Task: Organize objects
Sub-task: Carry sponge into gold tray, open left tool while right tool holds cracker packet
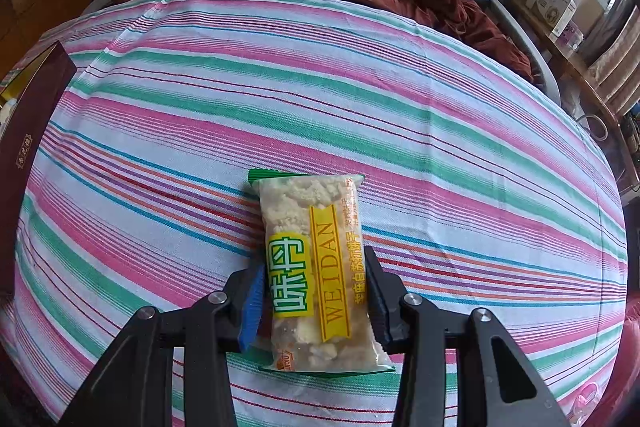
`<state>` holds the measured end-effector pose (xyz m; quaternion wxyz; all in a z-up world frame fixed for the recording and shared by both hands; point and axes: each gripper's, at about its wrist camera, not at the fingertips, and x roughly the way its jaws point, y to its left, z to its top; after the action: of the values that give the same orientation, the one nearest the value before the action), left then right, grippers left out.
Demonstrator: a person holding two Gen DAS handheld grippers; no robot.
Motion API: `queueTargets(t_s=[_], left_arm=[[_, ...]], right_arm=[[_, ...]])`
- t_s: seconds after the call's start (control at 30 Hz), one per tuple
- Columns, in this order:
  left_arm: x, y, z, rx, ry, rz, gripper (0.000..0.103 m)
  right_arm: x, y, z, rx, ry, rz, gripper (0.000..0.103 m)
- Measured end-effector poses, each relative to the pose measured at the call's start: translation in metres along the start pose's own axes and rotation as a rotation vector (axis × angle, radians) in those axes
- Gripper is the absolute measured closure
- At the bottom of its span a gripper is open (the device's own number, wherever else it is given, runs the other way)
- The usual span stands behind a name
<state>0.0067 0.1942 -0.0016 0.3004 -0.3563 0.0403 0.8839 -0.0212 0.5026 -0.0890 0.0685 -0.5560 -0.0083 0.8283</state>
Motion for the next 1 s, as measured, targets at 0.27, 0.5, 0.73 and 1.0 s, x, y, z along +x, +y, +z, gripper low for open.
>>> queueTargets(t_s=[0.27,0.5,0.73,1.0], left_arm=[[0.001,0.087,0.001,-0.222,0.033,0.089,0.054],[0.019,0.093,0.012,-0.266,0.062,0.050,0.054],[0.033,0.097,0.041,-0.334,0.067,-0.008,0.053],[0.085,0.097,0.021,-0.268,0.253,0.104,0.053]], right_arm=[[0.005,0.007,0.008,-0.018,-0.004,-0.019,0.059],[0.005,0.012,0.011,-0.024,-0.005,-0.026,0.059],[0.006,0.014,0.015,-0.025,-0.006,-0.032,0.059],[0.004,0.014,0.013,-0.033,-0.007,-0.040,0.059]])
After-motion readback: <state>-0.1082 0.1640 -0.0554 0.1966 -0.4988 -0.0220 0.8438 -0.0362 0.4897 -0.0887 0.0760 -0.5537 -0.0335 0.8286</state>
